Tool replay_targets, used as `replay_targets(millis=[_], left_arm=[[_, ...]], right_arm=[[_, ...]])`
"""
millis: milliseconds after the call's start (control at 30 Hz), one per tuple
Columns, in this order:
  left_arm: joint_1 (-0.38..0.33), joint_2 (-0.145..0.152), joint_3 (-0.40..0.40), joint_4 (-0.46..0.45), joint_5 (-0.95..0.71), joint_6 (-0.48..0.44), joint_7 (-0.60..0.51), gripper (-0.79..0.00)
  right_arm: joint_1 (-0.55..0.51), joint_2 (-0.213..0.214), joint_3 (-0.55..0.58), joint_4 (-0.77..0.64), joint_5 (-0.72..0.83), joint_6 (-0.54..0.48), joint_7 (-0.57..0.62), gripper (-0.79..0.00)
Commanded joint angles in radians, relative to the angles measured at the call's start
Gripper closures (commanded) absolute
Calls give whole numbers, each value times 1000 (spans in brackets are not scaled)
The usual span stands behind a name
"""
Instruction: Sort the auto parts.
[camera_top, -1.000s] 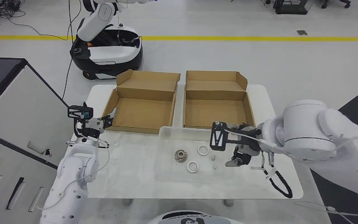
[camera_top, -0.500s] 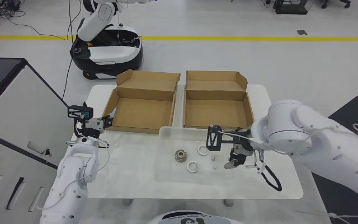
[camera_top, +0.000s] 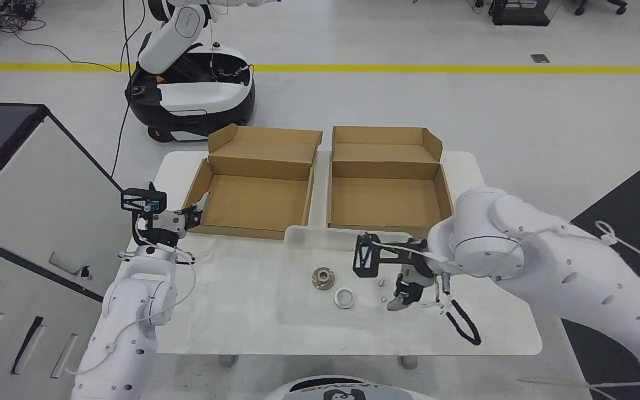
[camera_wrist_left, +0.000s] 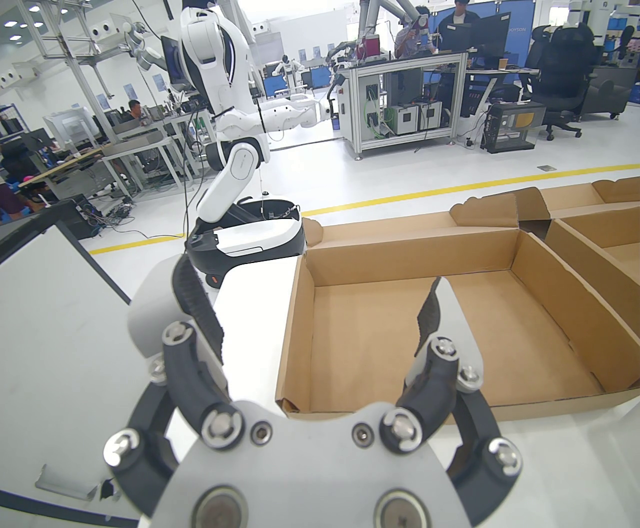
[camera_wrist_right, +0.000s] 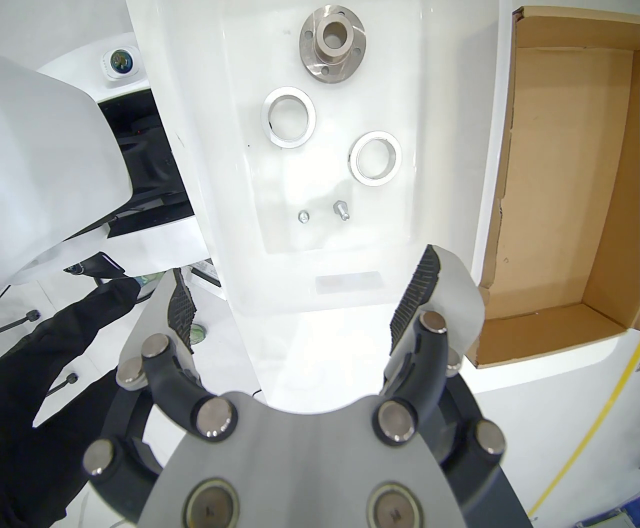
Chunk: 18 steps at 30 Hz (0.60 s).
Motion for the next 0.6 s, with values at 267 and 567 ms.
replay_targets(millis=[267,567], left_arm=[[0,0,0,0,0,0,0,-785],[0,0,0,0,0,0,0,-785]], right_arm=[[5,-25,-37,24,-22,15,12,-785],[-5,-38,-54,54,-66,18,-11,-785]])
